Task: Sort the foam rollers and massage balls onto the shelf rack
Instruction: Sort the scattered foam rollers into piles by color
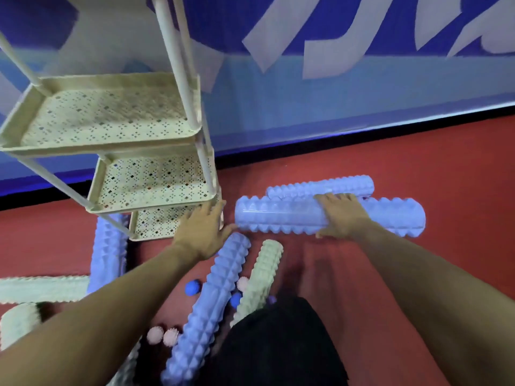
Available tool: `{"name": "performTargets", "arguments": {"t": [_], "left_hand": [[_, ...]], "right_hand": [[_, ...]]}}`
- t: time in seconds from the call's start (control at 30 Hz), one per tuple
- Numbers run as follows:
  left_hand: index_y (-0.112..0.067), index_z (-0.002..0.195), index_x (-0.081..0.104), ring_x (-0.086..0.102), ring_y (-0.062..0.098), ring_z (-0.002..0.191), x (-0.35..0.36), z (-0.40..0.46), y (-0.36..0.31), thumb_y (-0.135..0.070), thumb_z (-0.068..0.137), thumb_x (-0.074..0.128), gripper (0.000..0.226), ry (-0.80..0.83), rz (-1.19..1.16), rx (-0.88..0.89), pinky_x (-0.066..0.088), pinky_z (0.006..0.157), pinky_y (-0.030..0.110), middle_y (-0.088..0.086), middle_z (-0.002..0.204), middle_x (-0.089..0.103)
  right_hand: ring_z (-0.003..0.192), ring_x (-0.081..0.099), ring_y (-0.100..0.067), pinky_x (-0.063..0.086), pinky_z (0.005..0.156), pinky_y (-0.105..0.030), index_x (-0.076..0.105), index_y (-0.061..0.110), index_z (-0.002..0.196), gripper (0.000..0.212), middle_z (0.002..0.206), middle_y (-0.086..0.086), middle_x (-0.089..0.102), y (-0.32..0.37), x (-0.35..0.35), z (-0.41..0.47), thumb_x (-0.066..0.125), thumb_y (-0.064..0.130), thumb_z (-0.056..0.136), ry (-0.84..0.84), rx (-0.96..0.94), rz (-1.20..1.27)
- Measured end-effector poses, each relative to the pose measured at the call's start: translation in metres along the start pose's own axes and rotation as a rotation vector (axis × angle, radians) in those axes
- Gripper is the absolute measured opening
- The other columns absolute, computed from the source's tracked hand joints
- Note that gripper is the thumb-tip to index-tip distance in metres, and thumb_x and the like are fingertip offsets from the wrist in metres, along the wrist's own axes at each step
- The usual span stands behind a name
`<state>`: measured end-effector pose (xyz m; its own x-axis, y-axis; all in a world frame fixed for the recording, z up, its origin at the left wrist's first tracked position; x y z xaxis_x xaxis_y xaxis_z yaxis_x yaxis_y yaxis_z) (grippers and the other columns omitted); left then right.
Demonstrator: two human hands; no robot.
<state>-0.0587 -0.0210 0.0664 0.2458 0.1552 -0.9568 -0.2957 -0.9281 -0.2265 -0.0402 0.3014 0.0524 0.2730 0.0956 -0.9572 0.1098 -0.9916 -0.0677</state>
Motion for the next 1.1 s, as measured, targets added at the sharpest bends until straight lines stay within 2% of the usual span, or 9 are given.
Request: {"name": "performTargets", "arguments": {"t": [0.33,0.43,0.5,0.57,0.67,0.73,0.87,0.93,1.1], "left_hand": [[-0.021,0.142,0.040,0.053,0.035,0.120,0.120,0.023,0.061,-0.055,0.097,0.044,0.056,0.162,-0.168,-0.190,0.044,0.095,0.047,0.007,0.136,0.048],[-0.023,0.144,0.038,0.053,0.039,0.119,0.147,0.029,0.064,-0.056,0.097,0.045,0.058,0.220,-0.235,-0.212,0.045,0.095,0.047,0.007,0.139,0.046],[-0.021,0.144,0.038,0.055,0.038,0.117,0.165,0.031,0.064,-0.056,0.096,0.045,0.059,0.252,-0.279,-0.233,0.046,0.095,0.047,0.006,0.141,0.044],[-0.020,0.141,0.040,0.057,0.036,0.115,0.182,0.031,0.063,-0.055,0.096,0.045,0.058,0.278,-0.323,-0.262,0.046,0.094,0.044,0.006,0.141,0.043],[-0.022,0.147,0.035,0.053,0.035,0.122,0.208,0.028,0.062,-0.058,0.094,0.050,0.066,0.340,-0.414,-0.323,0.042,0.101,0.042,0.008,0.143,0.041],[-0.024,0.151,0.029,0.048,0.036,0.126,0.222,0.021,0.058,-0.064,0.090,0.052,0.076,0.417,-0.406,-0.348,0.039,0.104,0.043,0.009,0.145,0.039],[-0.024,0.149,0.027,0.050,0.038,0.124,0.240,0.012,0.056,-0.062,0.088,0.057,0.078,0.505,-0.414,-0.362,0.039,0.102,0.042,0.010,0.137,0.041],[-0.025,0.150,0.024,0.051,0.038,0.123,0.244,0.011,0.059,-0.059,0.088,0.061,0.080,0.509,-0.436,-0.364,0.039,0.101,0.043,0.010,0.136,0.041],[-0.015,0.154,0.018,0.047,0.041,0.126,0.250,0.001,0.063,-0.048,0.085,0.071,0.093,0.494,-0.417,-0.411,0.038,0.100,0.043,0.017,0.136,0.042]], "right_hand": [[0.139,0.036,-0.034,0.015,0.120,-0.047,0.028,0.008,0.151,0.111,0.149,-0.009,0.042,-0.033,0.134,0.091,0.087,0.044,0.065,0.195,0.055,-0.069],[0.135,0.041,-0.034,0.022,0.117,-0.045,0.032,0.005,0.149,0.088,0.144,-0.012,0.047,-0.040,0.154,0.107,0.078,0.029,0.078,0.182,0.067,-0.124],[0.127,0.049,-0.037,0.032,0.112,-0.050,0.044,0.003,0.140,0.065,0.133,-0.018,0.056,-0.043,0.163,0.116,0.070,0.012,0.081,0.050,0.043,-0.163],[0.134,0.044,-0.037,0.028,0.114,-0.053,0.044,0.004,0.140,0.053,0.140,-0.018,0.051,-0.047,0.171,0.121,0.057,0.005,0.089,0.001,0.121,-0.137],[0.145,0.027,-0.032,0.027,0.115,-0.053,0.026,0.015,0.153,0.067,0.159,-0.009,0.027,-0.039,0.195,0.116,0.053,0.010,0.092,0.178,0.291,-0.033],[0.145,0.024,-0.031,0.036,0.110,-0.054,0.020,0.022,0.156,0.080,0.162,-0.005,0.020,-0.017,0.200,0.112,0.062,0.017,0.089,0.173,0.223,0.053],[0.153,0.003,-0.026,0.027,0.115,-0.060,0.007,0.037,0.158,0.083,0.166,0.008,0.002,0.007,0.231,0.122,0.054,0.047,0.090,0.273,0.133,0.188],[0.154,0.001,-0.027,0.024,0.118,-0.058,0.009,0.032,0.158,0.083,0.167,0.002,0.004,0.003,0.250,0.129,0.049,0.052,0.088,0.319,0.196,0.242],[0.150,0.017,-0.031,0.029,0.117,-0.049,0.027,0.020,0.151,0.086,0.158,-0.005,0.028,-0.012,0.259,0.134,0.076,0.023,0.080,0.246,0.213,0.302]]}}
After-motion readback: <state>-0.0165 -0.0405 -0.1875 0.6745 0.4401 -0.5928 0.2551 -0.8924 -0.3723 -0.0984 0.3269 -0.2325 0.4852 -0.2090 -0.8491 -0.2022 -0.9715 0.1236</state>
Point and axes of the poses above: each hand's wrist, its own z-axis towards the middle knuckle, its own x-axis out of the palm, y = z × x, the point moved 7 cm from there along z, towards the middle knuckle
